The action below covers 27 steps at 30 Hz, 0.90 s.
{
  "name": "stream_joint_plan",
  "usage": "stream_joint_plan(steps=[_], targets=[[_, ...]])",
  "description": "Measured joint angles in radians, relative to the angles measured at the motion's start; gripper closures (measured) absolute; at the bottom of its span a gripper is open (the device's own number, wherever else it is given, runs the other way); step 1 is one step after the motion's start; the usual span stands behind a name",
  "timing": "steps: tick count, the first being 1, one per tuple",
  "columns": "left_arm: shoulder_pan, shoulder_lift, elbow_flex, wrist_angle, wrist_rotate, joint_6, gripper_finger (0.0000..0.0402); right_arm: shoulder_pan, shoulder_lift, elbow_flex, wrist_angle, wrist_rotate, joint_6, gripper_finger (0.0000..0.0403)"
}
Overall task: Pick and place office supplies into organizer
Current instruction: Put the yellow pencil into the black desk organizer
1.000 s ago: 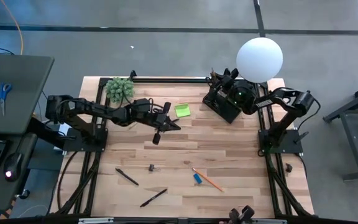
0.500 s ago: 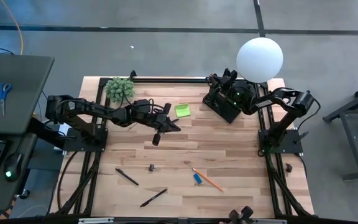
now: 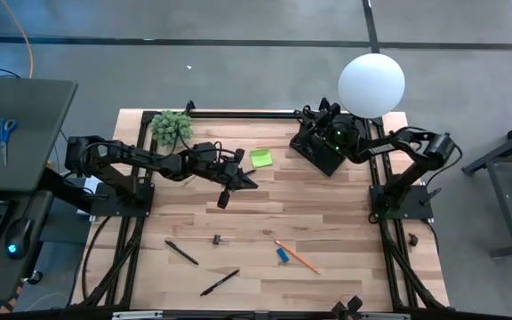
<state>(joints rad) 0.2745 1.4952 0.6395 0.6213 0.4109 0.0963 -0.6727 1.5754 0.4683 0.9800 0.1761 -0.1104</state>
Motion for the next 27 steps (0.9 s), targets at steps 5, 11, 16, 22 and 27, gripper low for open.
stream_joint_plan(steps=[5, 11, 16, 22, 27], targets=[[0.000, 0.000, 0.000, -0.009, 0.000, -0.001, 0.0401, 0.027, -0.131, 0.000, -0.174, 0.001, -0.011, 0.0291], [0.000, 0.000, 0.000, 0.014, -0.002, -0.023, 0.0401, 0.087, -0.318, 0.000, -0.384, 0.018, -0.023, 0.0289], [0.000, 0.000, 0.001, 0.039, -0.002, -0.027, 0.0401, 0.148, -0.452, 0.000, -0.496, 0.019, -0.021, 0.0289], [0.000, 0.000, 0.001, 0.042, -0.001, -0.030, 0.0401, 0.227, -0.531, 0.000, -0.631, 0.021, 0.006, 0.0289], [-0.004, 0.001, 0.001, 0.043, 0.001, -0.080, 0.0401, 0.309, -0.536, 0.000, -0.723, -0.003, 0.096, 0.0289]])
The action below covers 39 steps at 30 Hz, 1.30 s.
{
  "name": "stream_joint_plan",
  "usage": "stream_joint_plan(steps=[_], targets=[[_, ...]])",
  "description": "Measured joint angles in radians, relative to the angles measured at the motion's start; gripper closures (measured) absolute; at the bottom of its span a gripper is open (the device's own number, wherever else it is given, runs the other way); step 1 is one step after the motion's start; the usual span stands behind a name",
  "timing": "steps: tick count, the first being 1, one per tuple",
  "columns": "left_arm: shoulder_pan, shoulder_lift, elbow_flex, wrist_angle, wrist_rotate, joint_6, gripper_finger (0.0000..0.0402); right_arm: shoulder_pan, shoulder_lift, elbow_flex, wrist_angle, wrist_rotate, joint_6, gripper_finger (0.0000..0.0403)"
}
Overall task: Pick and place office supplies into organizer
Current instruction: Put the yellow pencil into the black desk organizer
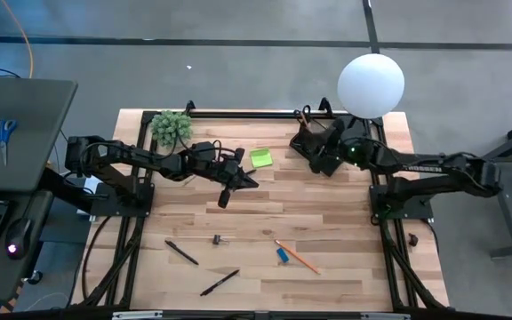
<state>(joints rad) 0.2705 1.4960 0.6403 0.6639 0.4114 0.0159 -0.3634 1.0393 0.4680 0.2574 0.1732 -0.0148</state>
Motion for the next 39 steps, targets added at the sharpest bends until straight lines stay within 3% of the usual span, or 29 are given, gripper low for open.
stream_joint_plan(steps=[6, 15, 20, 30, 35, 39], targets=[[-0.077, 0.000, 0.000, 0.042, -0.007, -0.024, 0.0401, 0.191, 0.000, 0.000, -0.064, 0.070, 0.122, 0.0289], [-0.220, 0.000, 0.000, 0.069, -0.165, 0.003, 0.0401, 0.503, 0.001, 0.000, -0.082, 0.273, 0.239, 0.0289], [-0.259, 0.000, 0.000, 0.069, -0.195, 0.002, 0.0401, 0.628, 0.006, 0.000, -0.098, 0.327, 0.310, 0.0289], [-0.318, 0.000, 0.000, 0.050, -0.198, -0.030, 0.0401, 0.725, 0.190, 0.000, -0.060, 0.303, 0.467, 0.0289], [-0.370, 0.000, 0.000, 0.045, -0.204, -0.055, 0.0401, 0.757, 0.317, 0.000, 0.052, 0.230, 0.550, 0.0289], [-0.423, 0.000, 0.000, 0.045, -0.277, -0.055, 0.0401, 0.794, 0.388, 0.000, 0.163, 0.212, 0.561, 0.0289]])
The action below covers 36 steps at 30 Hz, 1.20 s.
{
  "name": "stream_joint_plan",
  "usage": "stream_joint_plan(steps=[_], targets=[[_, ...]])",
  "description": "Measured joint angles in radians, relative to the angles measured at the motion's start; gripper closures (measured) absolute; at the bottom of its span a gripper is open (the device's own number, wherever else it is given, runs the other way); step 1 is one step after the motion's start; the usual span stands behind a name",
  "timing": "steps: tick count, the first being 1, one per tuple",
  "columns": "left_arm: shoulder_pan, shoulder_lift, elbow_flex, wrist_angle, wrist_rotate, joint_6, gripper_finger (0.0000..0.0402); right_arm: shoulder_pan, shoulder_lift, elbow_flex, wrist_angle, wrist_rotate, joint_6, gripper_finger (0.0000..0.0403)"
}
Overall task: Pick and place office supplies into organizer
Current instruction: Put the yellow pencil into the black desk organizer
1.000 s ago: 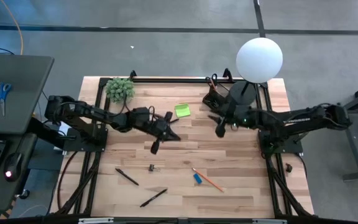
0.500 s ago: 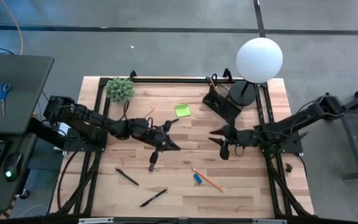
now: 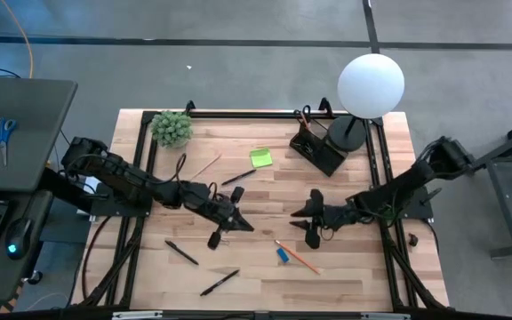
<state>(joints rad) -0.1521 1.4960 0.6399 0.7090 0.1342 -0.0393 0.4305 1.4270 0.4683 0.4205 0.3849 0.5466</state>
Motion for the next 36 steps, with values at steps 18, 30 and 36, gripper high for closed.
stream_joint_plan(steps=[18, 30, 36], targets=[[-0.120, 0.000, 0.000, 0.030, -0.102, -0.022, 0.0401, 0.163, 0.214, 0.232, -0.022, 0.096, -0.056, 0.0289], [-0.132, 0.000, 0.000, 0.031, -0.123, -0.048, 0.0401, 0.166, 0.297, 0.424, -0.234, 0.080, -0.050, 0.0289], [-0.132, 0.000, 0.000, 0.029, -0.121, -0.061, 0.0401, 0.154, 0.298, 0.451, -0.221, -0.082, -0.069, 0.0289]])
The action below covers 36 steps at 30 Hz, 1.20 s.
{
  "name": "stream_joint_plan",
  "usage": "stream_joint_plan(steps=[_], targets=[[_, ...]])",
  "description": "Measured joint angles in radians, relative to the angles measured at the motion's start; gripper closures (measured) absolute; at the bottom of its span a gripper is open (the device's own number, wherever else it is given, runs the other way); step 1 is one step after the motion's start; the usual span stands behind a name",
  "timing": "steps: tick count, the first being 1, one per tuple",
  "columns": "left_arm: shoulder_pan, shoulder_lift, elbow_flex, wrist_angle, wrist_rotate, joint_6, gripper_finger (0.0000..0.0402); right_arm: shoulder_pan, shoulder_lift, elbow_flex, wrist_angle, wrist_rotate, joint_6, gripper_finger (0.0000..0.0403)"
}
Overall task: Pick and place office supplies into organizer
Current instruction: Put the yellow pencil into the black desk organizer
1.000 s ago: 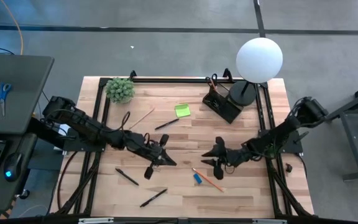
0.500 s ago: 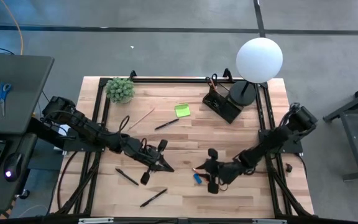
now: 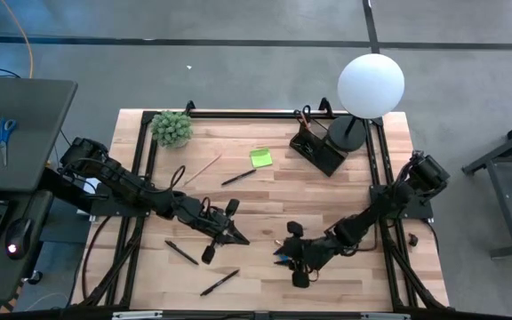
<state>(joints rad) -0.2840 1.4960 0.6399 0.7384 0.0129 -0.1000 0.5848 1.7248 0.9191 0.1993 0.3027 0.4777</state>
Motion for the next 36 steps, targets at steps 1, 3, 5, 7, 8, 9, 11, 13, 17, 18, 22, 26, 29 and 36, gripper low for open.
stream_joint_plan(steps=[1, 3, 5, 7, 8, 9, 11, 13, 17, 18, 22, 26, 29, 36], targets=[[0.000, 0.000, 0.000, 0.000, 0.001, -0.002, 0.0401, -0.005, 0.000, 0.002, 0.000, -0.028, -0.010, 0.0289], [0.000, 0.000, 0.000, -0.001, 0.001, -0.002, 0.0401, -0.017, 0.000, 0.003, 0.000, -0.066, -0.030, 0.0289], [0.000, 0.000, 0.000, 0.000, 0.001, -0.002, 0.0401, -0.028, 0.000, 0.003, 0.000, -0.083, -0.031, 0.0289], [0.000, 0.000, 0.000, 0.000, 0.001, -0.002, 0.0401, -0.039, 0.000, 0.003, 0.000, -0.102, -0.032, 0.0289], [0.000, 0.000, 0.000, 0.000, 0.001, -0.002, 0.0401, -0.043, 0.000, 0.003, 0.000, -0.105, -0.033, 0.0289], [0.000, 0.000, 0.000, 0.000, 0.001, -0.002, 0.0401, -0.048, 0.000, 0.003, 0.000, -0.105, -0.038, 0.0289], [0.000, 0.000, 0.000, 0.000, 0.001, -0.002, 0.0401, -0.050, 0.000, 0.003, 0.000, -0.106, -0.071, 0.0289], [0.000, 0.000, 0.000, 0.000, 0.001, -0.003, 0.0401, -0.050, 0.000, 0.003, 0.000, -0.092, -0.097, 0.0289], [0.000, 0.000, 0.000, -0.004, 0.001, -0.003, 0.0401, -0.044, 0.000, 0.003, 0.000, -0.015, -0.069, 0.0289], [0.000, 0.000, 0.000, -0.006, 0.001, -0.003, 0.0401, -0.044, 0.000, 0.003, 0.000, -0.001, -0.048, 0.0289], [0.000, 0.000, 0.000, -0.008, 0.001, -0.003, 0.0401, -0.046, 0.000, 0.003, -0.031, 0.024, 0.034, 0.0289], [0.000, 0.000, 0.000, -0.008, 0.001, -0.003, 0.0401, -0.023, 0.000, 0.003, -0.074, 0.078, 0.105, 0.0289], [0.000, 0.000, 0.000, -0.012, 0.001, -0.003, 0.0401, 0.009, 0.000, 0.002, -0.099, 0.144, 0.133, 0.0289], [0.001, 0.000, 0.000, -0.039, 0.001, -0.003, 0.0401, 0.097, 0.001, 0.002, -0.157, 0.283, 0.241, 0.0289]])
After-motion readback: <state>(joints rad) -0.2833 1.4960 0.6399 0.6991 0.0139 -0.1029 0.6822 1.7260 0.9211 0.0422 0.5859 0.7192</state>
